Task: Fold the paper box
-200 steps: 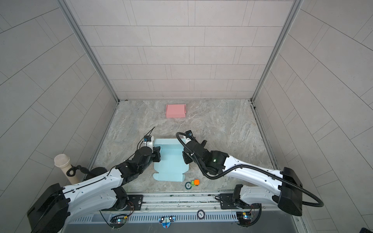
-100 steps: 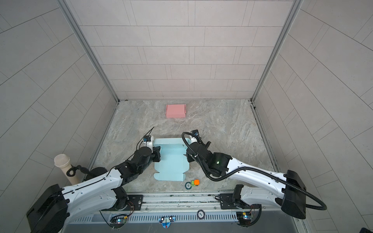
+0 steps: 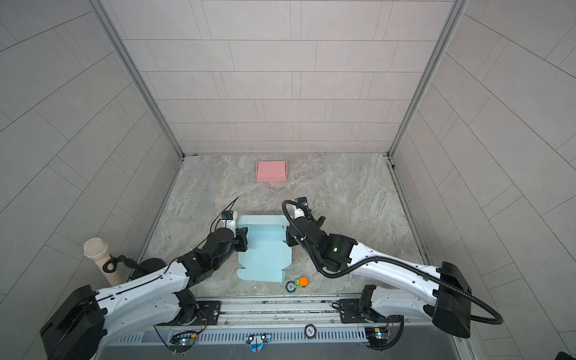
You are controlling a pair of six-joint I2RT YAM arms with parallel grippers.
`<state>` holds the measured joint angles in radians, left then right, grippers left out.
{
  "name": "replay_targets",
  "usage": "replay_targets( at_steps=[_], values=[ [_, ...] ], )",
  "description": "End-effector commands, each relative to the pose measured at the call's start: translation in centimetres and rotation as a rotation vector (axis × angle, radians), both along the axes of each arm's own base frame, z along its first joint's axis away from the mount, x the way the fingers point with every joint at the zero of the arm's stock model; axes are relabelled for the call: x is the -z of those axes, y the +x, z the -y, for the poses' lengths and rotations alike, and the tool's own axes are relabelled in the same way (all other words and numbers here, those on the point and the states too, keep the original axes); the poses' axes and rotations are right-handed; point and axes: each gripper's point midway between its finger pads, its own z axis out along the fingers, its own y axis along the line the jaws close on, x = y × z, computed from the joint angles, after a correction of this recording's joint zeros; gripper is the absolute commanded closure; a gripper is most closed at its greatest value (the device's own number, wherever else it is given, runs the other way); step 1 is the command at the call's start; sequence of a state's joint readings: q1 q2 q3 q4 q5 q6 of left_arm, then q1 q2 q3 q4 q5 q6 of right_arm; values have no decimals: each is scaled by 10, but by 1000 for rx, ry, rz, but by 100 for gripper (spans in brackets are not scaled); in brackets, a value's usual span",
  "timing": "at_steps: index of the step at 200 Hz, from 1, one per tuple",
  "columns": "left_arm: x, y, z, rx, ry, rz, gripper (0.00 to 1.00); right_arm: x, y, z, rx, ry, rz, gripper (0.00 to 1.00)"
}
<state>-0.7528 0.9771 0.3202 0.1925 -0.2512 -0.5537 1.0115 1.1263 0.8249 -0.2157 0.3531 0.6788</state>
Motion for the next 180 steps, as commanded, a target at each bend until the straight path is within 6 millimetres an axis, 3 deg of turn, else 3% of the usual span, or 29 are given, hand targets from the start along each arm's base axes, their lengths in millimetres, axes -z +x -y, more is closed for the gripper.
replay_targets(
  at_steps=[1, 91, 143, 180],
  values=[
    [-5, 1, -1, -4, -19, 21, 87, -8, 5, -8, 5, 41, 6, 95],
    [-19, 1, 7, 33, -50, 42, 87, 8, 5, -30, -69, 10, -43, 95],
    [-35, -3, 6, 37, -83, 44, 88, -11, -8, -17, -137, -11, 50, 94],
    [-54, -3, -2, 51, -121, 64, 88, -40, -28, -2, -222, 55, 138, 90]
  ],
)
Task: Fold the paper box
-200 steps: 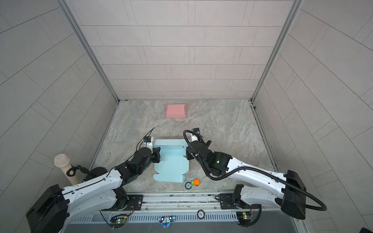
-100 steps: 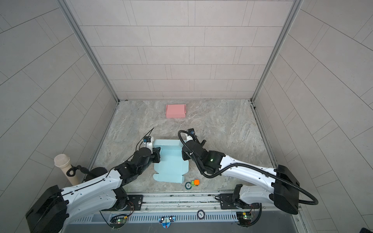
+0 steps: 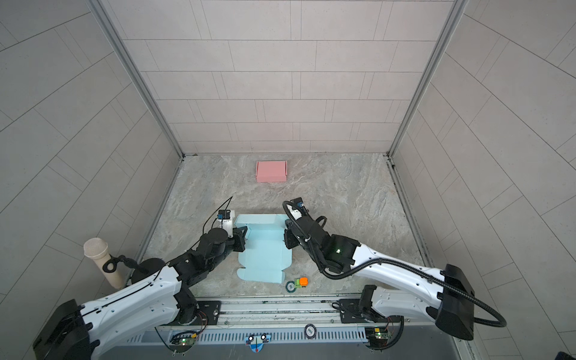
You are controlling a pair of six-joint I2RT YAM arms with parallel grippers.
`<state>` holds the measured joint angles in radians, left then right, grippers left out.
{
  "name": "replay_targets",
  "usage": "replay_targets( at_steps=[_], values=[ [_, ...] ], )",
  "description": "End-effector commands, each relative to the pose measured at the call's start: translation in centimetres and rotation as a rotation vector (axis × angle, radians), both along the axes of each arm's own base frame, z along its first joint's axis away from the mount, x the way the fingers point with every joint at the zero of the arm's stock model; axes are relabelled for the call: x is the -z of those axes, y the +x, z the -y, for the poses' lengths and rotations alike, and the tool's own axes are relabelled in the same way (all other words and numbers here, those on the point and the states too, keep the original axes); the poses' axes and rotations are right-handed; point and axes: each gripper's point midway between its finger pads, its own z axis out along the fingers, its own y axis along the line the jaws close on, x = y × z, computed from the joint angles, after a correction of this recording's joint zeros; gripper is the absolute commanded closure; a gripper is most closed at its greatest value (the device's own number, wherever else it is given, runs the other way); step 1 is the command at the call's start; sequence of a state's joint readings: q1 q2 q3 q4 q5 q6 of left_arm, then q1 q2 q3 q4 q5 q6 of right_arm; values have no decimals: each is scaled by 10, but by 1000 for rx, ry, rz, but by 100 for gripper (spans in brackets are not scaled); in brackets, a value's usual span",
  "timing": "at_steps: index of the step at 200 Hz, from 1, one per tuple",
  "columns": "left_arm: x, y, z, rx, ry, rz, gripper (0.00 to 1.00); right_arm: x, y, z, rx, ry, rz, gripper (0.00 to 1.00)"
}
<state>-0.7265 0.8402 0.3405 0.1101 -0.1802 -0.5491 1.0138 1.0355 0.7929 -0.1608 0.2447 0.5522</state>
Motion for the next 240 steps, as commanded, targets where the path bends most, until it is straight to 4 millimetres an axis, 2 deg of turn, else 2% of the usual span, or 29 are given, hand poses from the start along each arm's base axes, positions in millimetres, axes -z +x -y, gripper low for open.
replay_targets(
  at_steps=[1, 36, 39, 77, 109, 153, 175, 240],
  values=[
    [-26, 3, -2, 13, -50, 31, 88, -20, -14, 7, -69, 32, 71, 90],
    [-44, 4, -6, 39, -140, 33, 88, -34, -35, 13, -166, 154, 156, 83],
    [-45, 4, -6, 42, -145, 32, 88, -25, -37, 14, -172, 150, 151, 82],
    [-65, 0, 3, 84, -227, 51, 88, -13, -44, 11, -208, 238, 186, 80],
    [-77, -2, 11, 122, -301, 65, 87, -31, -42, 3, -220, 328, 235, 80],
    [-73, -4, 13, 135, -307, 53, 87, -51, -41, -7, -245, 377, 265, 81],
    [-70, -5, 13, 135, -297, 49, 87, -54, -42, -12, -258, 387, 259, 81],
    [-66, -5, 23, 185, -290, 34, 86, -27, -24, -23, -195, 294, 170, 85]
  ],
)
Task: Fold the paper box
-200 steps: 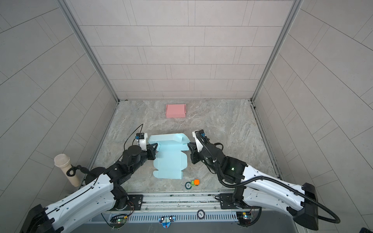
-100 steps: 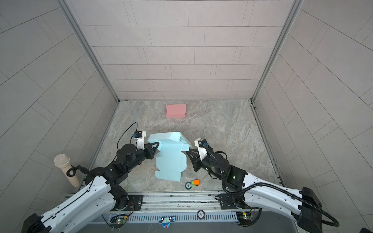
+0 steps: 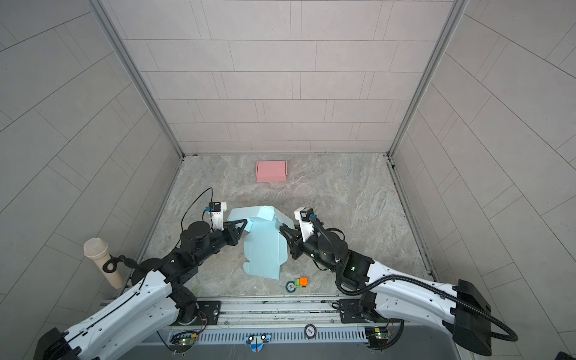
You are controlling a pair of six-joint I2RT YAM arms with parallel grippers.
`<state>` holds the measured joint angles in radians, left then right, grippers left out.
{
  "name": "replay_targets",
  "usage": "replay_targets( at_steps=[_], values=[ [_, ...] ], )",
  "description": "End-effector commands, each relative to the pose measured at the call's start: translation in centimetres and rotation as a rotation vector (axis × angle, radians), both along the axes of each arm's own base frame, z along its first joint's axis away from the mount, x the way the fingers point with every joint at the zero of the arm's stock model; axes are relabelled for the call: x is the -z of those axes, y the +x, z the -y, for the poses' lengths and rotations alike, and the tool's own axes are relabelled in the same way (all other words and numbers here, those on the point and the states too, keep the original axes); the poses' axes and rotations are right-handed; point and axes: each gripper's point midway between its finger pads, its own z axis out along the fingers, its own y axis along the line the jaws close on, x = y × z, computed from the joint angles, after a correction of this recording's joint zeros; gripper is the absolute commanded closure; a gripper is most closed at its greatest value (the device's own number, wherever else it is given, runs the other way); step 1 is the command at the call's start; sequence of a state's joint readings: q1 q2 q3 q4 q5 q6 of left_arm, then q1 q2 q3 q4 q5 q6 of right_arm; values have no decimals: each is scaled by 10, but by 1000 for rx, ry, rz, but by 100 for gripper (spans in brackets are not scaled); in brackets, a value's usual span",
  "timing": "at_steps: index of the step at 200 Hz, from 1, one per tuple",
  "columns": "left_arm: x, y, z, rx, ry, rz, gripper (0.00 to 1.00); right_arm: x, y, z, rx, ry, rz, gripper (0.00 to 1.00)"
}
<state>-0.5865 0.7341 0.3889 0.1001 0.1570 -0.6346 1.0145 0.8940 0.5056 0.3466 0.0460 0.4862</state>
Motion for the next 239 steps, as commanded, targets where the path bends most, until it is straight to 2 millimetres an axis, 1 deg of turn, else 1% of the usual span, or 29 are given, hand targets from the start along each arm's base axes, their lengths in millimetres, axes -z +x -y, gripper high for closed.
replay_targets(
  at_steps=[1, 22, 51, 63, 77, 84, 90, 110, 122, 130, 155, 173, 185, 203, 212, 239],
  values=[
    [-17, 1, 9, 44, -32, 49, 86, -6, 4, -4, 13, 2, -16, 85],
    [-12, 2, 10, 50, -25, 37, 86, 5, 8, -5, 33, -39, -38, 86],
    [-10, 2, 8, 37, -18, 36, 86, 27, 15, 1, 86, -132, -90, 88],
    [-10, 2, 6, 29, -13, 37, 86, 35, 15, 5, 99, -161, -111, 88],
    [-10, 2, 3, 16, -1, 42, 86, 38, 11, 9, 95, -167, -120, 88],
    [-10, 2, 1, 9, 9, 43, 86, 37, 8, 11, 88, -162, -117, 86],
    [-8, 2, -2, 1, 18, 42, 86, 36, 5, 13, 75, -162, -110, 82],
    [-7, 2, -7, -18, 46, 46, 87, 27, -11, 18, -7, -182, -69, 75],
    [-5, 3, -10, -25, 67, 46, 87, 21, -20, 26, -31, -198, -42, 73],
    [-6, 3, -12, -26, 78, 50, 87, 16, -25, 33, -38, -203, -22, 71],
    [-9, 2, -18, -32, 103, 60, 88, -8, -37, 62, -15, -171, 58, 69],
    [-12, 2, -21, -31, 124, 64, 88, -21, -34, 87, 79, -149, 115, 65],
    [-12, 1, -19, -12, 134, 63, 87, -23, -29, 97, 133, -145, 132, 62],
    [-13, 0, -14, 26, 151, 55, 87, -20, -24, 99, 155, -184, 133, 62],
    [-13, 0, -10, 46, 156, 47, 87, -20, -22, 95, 147, -201, 132, 63],
    [-12, -1, -3, 88, 156, 36, 87, -21, -22, 74, 72, -204, 139, 63]
  ],
)
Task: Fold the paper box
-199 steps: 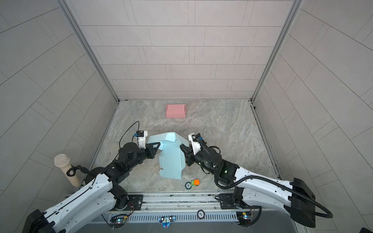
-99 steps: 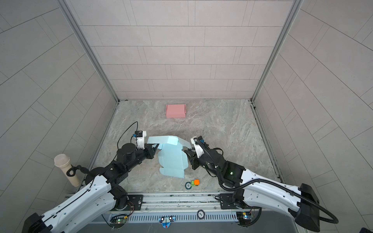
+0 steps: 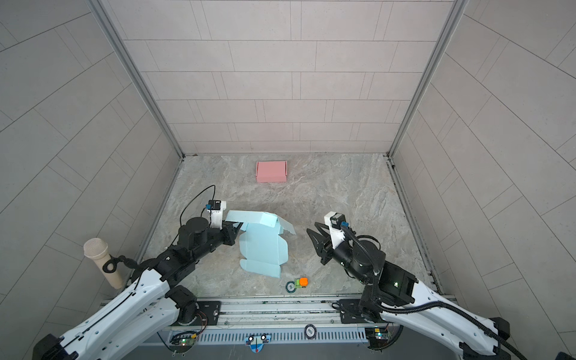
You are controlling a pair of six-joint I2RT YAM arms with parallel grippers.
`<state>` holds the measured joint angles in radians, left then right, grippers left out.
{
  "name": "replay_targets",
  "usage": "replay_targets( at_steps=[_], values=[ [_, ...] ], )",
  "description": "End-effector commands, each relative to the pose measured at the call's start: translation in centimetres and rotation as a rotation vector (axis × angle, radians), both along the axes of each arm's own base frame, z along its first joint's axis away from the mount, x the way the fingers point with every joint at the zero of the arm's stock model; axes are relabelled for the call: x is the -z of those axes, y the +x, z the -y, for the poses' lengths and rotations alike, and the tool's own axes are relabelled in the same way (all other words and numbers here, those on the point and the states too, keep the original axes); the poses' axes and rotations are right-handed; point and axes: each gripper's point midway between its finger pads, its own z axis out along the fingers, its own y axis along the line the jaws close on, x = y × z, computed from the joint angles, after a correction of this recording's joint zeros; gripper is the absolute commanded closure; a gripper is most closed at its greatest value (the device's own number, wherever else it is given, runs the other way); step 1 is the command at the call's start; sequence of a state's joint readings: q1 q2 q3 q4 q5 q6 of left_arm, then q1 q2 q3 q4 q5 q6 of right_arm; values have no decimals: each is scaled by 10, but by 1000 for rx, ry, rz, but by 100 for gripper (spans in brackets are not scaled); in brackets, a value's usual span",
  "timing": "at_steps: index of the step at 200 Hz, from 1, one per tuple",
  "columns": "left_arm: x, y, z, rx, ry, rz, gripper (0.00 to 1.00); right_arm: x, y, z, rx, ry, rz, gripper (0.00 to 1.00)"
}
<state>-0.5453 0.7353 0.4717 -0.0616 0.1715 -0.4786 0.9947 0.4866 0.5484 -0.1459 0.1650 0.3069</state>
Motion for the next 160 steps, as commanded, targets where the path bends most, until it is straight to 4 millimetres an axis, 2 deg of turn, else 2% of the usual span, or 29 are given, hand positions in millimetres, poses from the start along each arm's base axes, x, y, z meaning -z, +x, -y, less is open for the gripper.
replay_targets(
  at_steps=[1, 42, 53, 65, 68, 93, 129, 160],
  values=[
    [-9, -2, 9, 61, 3, 13, 87, 0, 0, -11, -41, -37, 17, 63],
    [-2, -1, 19, 110, 7, -17, 86, -6, -7, -38, -169, -42, 21, 63],
    [1, -1, 22, 126, 6, -26, 86, -3, -8, -44, -192, -59, 7, 63],
    [3, -1, 25, 138, 3, -35, 86, 9, -8, -51, -217, -95, -22, 63],
    [3, 0, 26, 140, 2, -35, 86, 0, -7, -54, -223, -85, -15, 63],
    [8, 0, 30, 157, 0, -50, 86, 9, -9, -70, -278, -126, -60, 65],
    [13, -1, 31, 164, 0, -63, 84, 12, -9, -80, -312, -131, -61, 66],
    [18, -1, 30, 157, 1, -71, 84, 15, -7, -86, -320, -134, -69, 73]
  ],
)
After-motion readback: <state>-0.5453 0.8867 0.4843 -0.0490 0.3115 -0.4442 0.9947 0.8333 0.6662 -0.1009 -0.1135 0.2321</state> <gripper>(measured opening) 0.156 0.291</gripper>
